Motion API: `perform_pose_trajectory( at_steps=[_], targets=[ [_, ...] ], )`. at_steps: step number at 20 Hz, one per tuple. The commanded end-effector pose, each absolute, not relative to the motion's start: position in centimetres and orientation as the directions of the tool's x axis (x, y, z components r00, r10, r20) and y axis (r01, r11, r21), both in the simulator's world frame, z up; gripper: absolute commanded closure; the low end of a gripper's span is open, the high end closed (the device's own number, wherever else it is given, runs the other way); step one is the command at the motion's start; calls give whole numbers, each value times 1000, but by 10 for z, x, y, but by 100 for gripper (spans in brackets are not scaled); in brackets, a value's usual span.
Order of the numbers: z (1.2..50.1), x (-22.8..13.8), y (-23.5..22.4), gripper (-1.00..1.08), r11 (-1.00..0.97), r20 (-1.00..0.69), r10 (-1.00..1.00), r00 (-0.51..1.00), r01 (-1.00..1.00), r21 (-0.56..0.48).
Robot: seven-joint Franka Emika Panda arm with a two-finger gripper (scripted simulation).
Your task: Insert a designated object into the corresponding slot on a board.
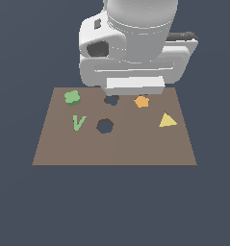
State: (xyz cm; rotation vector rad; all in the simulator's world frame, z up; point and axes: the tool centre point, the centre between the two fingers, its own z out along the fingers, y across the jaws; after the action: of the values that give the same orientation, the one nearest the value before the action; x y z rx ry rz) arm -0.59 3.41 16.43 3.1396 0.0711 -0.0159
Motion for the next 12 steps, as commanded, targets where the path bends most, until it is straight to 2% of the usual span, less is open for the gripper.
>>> perform_pose_trajectory(
  at_steps=[1,12],
  targets=[
    [164,-6,34,-92,-999,-10,45,999,45,1],
    [149,-22,11,-92,-996,-9,87,996,87,1]
  ],
)
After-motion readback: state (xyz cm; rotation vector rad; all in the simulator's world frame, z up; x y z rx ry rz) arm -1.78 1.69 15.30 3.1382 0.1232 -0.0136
